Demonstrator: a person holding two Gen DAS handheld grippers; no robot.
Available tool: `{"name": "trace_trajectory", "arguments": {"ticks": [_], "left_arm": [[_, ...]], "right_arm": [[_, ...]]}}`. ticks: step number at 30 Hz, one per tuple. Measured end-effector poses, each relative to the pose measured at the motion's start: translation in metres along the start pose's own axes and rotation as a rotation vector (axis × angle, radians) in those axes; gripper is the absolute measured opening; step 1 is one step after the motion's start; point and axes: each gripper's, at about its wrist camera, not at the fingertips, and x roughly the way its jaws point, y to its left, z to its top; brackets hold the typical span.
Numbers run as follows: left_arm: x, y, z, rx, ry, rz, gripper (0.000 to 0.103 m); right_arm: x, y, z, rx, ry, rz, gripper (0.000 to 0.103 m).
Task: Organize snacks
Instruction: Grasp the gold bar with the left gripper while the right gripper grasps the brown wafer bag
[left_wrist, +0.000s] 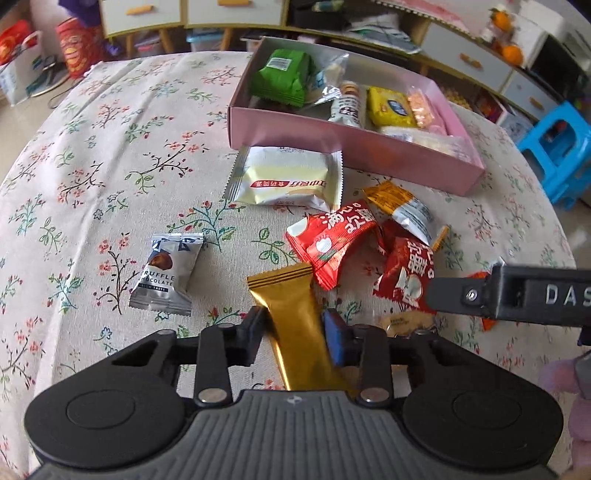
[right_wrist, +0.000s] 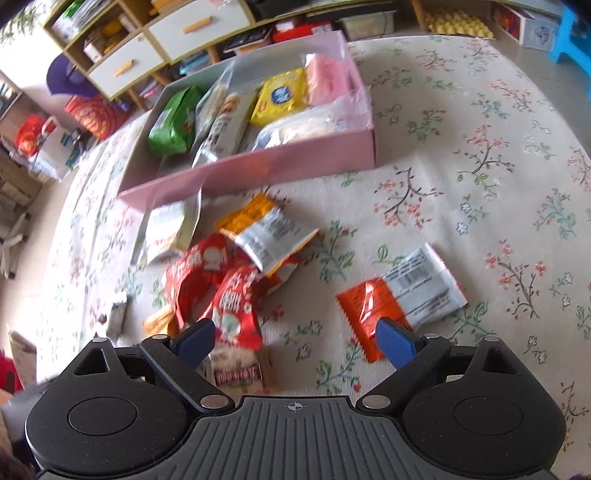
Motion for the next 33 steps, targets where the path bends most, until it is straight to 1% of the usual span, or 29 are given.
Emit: {"name": "trace_trajectory", "arguments": {"ticks": [3, 7, 11, 12, 14, 17, 18, 19, 26, 28, 30, 32, 33], "left_arm": [[-0.004, 0.008, -0.005, 0.032, -0.010, -0.018, 0.031], [-0.009, 0.015, -0.014, 0.095, -0.051, -0.031, 0.031], [-0.017, 0.026, -0.026, 0.137, -0.112, -0.055, 0.032], [-0.018, 0.027, -0.030, 0.146, -0.129, -0.063, 0.035], [-0.019, 0.029, -0.036, 0.166, -0.152, -0.076, 0.038], [-0.020, 0.030, -0.044, 0.203, -0.179, -0.102, 0.049], [-0.020, 0.030, -0.046, 0.216, -0.186, -0.104, 0.054], [-0.020, 0.030, -0.048, 0.227, -0.192, -0.104, 0.057], [-0.018, 0.028, -0.054, 0.283, -0.213, -0.093, 0.058], [-0.017, 0.027, -0.055, 0.302, -0.216, -0.095, 0.063], [-0.015, 0.025, -0.057, 0.322, -0.222, -0.080, 0.064], [-0.014, 0.025, -0.057, 0.329, -0.221, -0.069, 0.068], [-0.014, 0.026, -0.056, 0.322, -0.217, -0.065, 0.072]], "right_arm": [[-0.001, 0.005, -0.008, -0.064, -0.019, 0.029, 0.095], [-0.004, 0.018, -0.025, -0.214, -0.092, 0.075, 0.095], [-0.006, 0.021, -0.044, -0.343, -0.175, 0.085, 0.095], [-0.006, 0.021, -0.049, -0.367, -0.191, 0.084, 0.095], [-0.005, 0.021, -0.057, -0.415, -0.218, 0.083, 0.095], [-0.005, 0.020, -0.067, -0.480, -0.245, 0.087, 0.095], [-0.005, 0.020, -0.071, -0.495, -0.250, 0.093, 0.095], [-0.005, 0.020, -0.073, -0.510, -0.253, 0.101, 0.095], [0.003, 0.027, -0.083, -0.582, -0.280, 0.115, 0.095], [0.006, 0.030, -0.083, -0.596, -0.277, 0.108, 0.095], [0.009, 0.032, -0.084, -0.607, -0.279, 0.102, 0.095], [0.010, 0.032, -0.084, -0.617, -0.283, 0.102, 0.094], [0.010, 0.032, -0.084, -0.618, -0.285, 0.105, 0.094]]}}
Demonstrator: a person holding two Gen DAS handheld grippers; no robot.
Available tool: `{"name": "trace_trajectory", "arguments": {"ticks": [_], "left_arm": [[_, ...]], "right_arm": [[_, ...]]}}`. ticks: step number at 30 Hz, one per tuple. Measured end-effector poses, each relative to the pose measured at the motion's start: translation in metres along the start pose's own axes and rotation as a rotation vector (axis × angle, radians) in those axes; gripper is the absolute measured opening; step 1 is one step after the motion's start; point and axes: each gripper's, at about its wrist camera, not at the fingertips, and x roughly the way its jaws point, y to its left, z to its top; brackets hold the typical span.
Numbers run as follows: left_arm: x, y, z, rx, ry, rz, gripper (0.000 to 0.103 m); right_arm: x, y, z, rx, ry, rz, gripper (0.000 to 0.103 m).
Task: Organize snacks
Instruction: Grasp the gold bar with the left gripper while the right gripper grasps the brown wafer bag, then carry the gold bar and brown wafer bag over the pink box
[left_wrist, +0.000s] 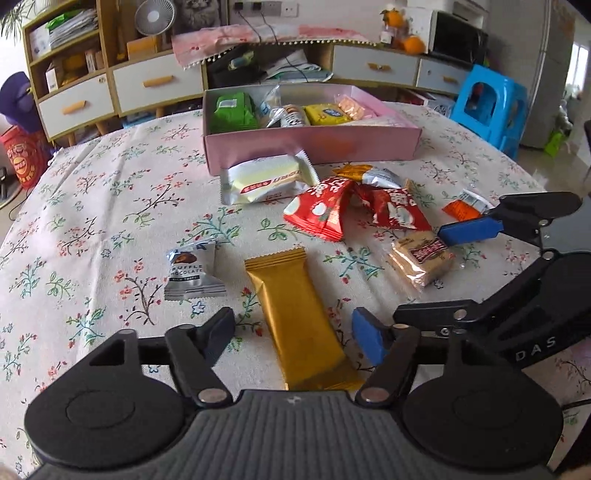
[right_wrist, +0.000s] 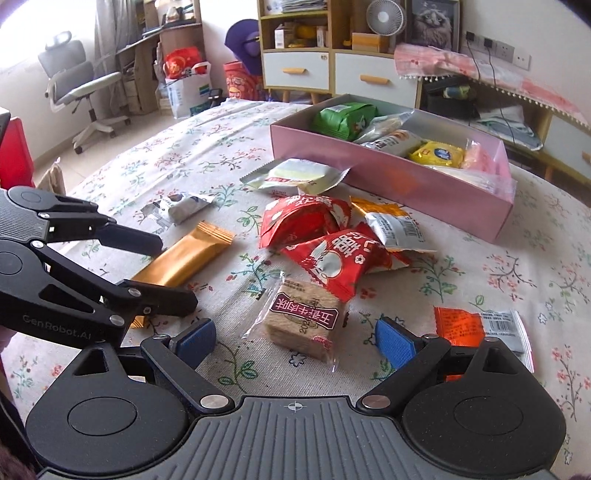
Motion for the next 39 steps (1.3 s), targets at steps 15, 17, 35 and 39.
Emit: {"name": "trace_trajectory", "arguments": {"ticks": [15, 17, 35, 39], "left_arm": [[0.004, 0.006, 0.003, -0.026, 0.043, 0.036, 0.090], [0.001, 0.005, 0.003, -0.019, 0.037, 0.031, 0.084], [-0.008, 0.002, 0.008, -0.024, 0.041, -0.011, 0.027], [-0.010, 0.008, 0.010, -0.064, 0.043, -0.017, 0.027]], "right_arm": [[-0.003, -0.007, 0.001, 0.003, -0.029, -0.006, 0.081], [-0.004, -0.007, 0.002, 0.006, -0.031, -0.004, 0.077], [-0.016, -0.012, 0.014, 0.078, -0.031, 0.092, 0.050], [-0.022, -0.011, 0.018, 0.088, -0.045, 0.113, 0.050]]}}
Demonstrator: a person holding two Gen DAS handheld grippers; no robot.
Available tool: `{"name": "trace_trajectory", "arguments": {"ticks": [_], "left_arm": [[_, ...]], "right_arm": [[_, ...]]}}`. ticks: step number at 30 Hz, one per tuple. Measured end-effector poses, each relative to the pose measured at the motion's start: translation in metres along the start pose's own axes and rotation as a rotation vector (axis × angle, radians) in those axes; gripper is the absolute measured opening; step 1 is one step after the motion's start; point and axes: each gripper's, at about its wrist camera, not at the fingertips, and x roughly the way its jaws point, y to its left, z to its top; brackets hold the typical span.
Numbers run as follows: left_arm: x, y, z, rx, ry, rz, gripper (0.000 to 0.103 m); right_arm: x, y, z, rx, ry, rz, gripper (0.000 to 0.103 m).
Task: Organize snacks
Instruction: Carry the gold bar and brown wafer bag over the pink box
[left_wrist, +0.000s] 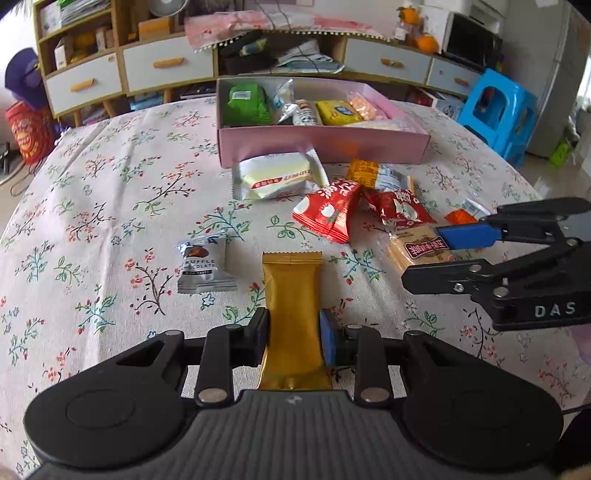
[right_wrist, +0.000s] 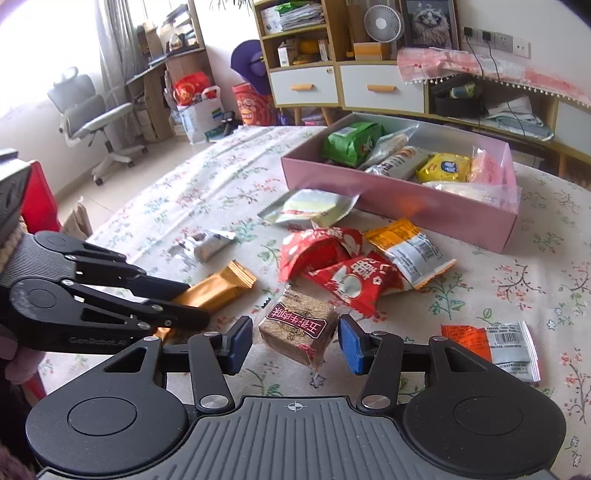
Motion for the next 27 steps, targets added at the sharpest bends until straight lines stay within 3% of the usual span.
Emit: {"name": "trace_trajectory", "arguments": {"ticks": [10, 20, 27], "left_arm": [[-0.015, 0.006, 0.016, -0.048, -0.050, -0.017, 0.027], [-0.023, 0.021, 0.051, -0.142, -0.119, -0.018, 0.027], [-0.008, 0.032, 0.096, -0.224, -0.102, -0.031, 0.027]], "right_arm": [[-0.018, 0.003, 0.015, 0.039, -0.064, 0.045, 0.050], [-0.022, -0.031, 0.056, 0.140, -0.161, -0.045, 0.050], [-0.006, -0.060, 0.088, 0.263, -0.187, -0.081, 0.050]]}}
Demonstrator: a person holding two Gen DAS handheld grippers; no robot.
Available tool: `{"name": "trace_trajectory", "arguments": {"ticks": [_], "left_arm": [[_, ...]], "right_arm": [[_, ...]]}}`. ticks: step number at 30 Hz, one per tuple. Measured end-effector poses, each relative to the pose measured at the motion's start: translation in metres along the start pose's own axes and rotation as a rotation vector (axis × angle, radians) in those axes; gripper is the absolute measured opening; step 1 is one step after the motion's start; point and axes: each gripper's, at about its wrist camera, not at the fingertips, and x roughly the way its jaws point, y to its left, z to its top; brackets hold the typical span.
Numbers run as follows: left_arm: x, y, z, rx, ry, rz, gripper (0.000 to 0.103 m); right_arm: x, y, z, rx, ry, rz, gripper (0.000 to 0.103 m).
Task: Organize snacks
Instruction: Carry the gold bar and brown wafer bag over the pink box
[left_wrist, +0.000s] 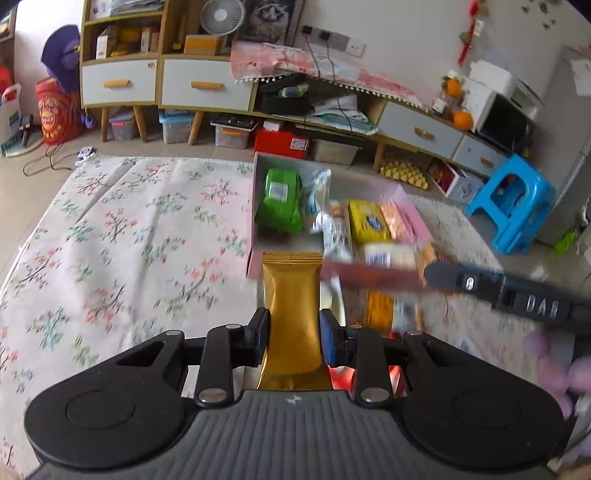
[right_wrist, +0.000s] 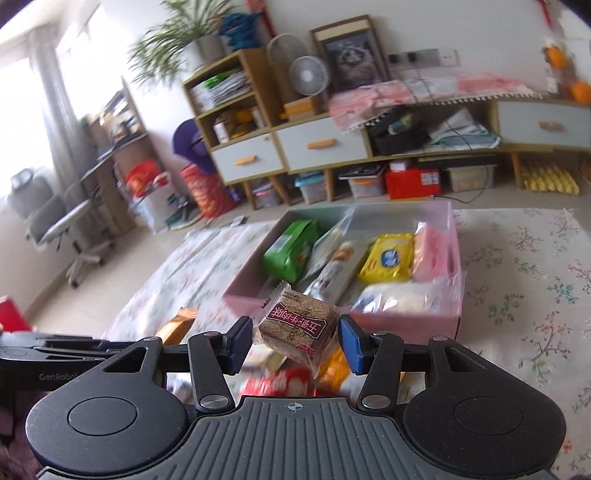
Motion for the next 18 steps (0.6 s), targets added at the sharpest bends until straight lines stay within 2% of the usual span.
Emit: {"name": "trace_trajectory", "arguments": {"ticks": [5, 9, 15, 18], "left_arm": [[0.023, -0.008, 0.037, -0.074, 0.030, -0.027, 0.027], [0.049, -0.017, 0.052, -0.095, 0.077, -0.016, 0.027], [0.086, -0.018, 0.065, -0.121, 0.224, -0.024, 0.027], [0.096, -0.015, 0.072, -0.157, 0.283, 0.025, 0.027]], "right_arm": [[0.016, -0.005, 0.018, 0.075, -0.004, -0.014, 0.050], [0.029, -0.017, 0.026, 0.180, -0.006, -0.027, 0.050], [0.045, -0.039, 0.028, 0.339, 0.006, -0.043, 0.050], [0.050, -0.045, 0.026, 0.400, 0.013, -0.037, 0.050]]}}
